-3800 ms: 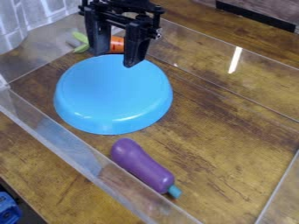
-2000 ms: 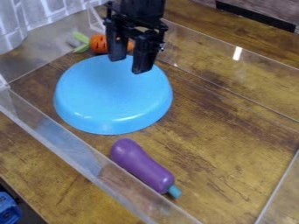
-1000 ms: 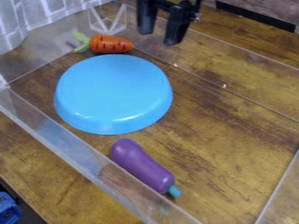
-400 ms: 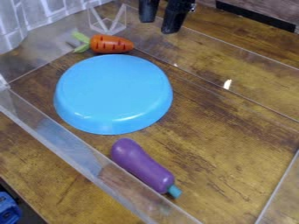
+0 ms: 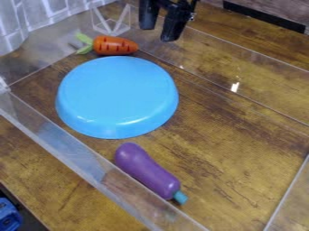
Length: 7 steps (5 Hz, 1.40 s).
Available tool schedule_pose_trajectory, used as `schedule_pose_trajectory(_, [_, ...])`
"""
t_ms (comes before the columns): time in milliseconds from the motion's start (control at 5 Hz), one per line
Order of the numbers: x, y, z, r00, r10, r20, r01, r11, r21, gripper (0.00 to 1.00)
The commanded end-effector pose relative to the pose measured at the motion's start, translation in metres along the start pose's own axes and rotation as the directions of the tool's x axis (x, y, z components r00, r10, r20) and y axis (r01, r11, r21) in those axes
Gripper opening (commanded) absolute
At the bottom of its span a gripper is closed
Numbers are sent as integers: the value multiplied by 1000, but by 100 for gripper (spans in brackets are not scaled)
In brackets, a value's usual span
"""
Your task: Move the carrot to the right side
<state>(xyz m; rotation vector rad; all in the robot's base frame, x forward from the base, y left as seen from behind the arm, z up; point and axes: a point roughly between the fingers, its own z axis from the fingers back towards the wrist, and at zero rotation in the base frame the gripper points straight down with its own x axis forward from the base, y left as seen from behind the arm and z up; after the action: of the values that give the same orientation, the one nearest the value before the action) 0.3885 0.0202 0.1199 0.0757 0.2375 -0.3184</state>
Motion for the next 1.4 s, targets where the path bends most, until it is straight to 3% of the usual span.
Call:
schedule_pose_trajectory(0, [0,22,18,999,-20,47,18,999,31,100])
schedule_pose_trajectory(400, [-14,38,4,996,-90,-28,91,995,32,100])
schedule_pose_trajectory(800, [-6,39,-5,984,-166,-69,168,985,27,100])
schedule_pose_trajectory(1000, [-12,41,-11,962,-258,-88,262,964,39,100])
schedule_pose_trajectory(1200, [-17,47,-16,929,-356,-105,363,930,60,100])
